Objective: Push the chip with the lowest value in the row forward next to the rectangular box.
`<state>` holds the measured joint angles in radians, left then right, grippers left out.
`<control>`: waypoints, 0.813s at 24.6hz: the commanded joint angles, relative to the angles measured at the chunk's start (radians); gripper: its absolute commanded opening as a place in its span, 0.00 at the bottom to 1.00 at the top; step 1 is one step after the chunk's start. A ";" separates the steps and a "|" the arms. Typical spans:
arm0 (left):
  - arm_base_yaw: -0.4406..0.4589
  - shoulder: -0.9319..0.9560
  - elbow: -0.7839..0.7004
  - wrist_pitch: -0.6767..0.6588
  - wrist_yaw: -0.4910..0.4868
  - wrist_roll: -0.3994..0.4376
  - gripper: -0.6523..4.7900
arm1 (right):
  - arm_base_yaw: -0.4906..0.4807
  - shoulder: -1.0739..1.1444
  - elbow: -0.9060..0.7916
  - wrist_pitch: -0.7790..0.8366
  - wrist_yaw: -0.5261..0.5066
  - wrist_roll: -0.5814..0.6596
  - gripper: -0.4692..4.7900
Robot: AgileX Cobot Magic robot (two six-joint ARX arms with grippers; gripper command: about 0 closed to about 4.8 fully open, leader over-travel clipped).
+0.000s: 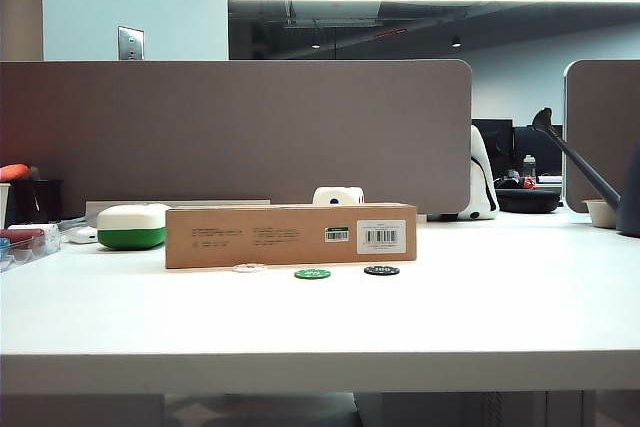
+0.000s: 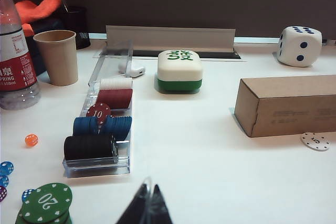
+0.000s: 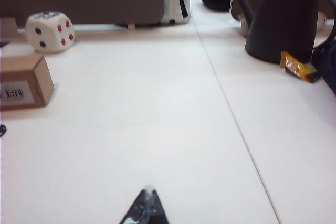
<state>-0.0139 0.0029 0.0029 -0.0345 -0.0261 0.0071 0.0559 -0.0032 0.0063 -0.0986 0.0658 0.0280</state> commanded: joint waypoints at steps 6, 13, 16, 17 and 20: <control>0.000 0.000 0.005 0.014 0.004 0.000 0.11 | 0.000 0.001 -0.005 0.029 0.003 -0.062 0.09; 0.000 0.000 0.005 0.014 0.004 0.000 0.11 | 0.000 0.001 -0.005 0.109 0.003 -0.058 0.09; 0.000 0.000 0.005 0.013 0.004 0.000 0.11 | 0.000 0.001 -0.005 0.126 0.003 -0.058 0.09; 0.000 0.000 0.005 0.013 0.004 0.000 0.11 | 0.001 0.001 -0.005 0.124 0.003 -0.057 0.09; 0.000 0.000 0.005 0.013 0.004 0.000 0.11 | 0.004 0.001 -0.005 0.125 0.003 -0.055 0.09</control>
<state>-0.0139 0.0025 0.0029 -0.0345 -0.0261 0.0071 0.0589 -0.0036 0.0063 0.0101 0.0669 -0.0273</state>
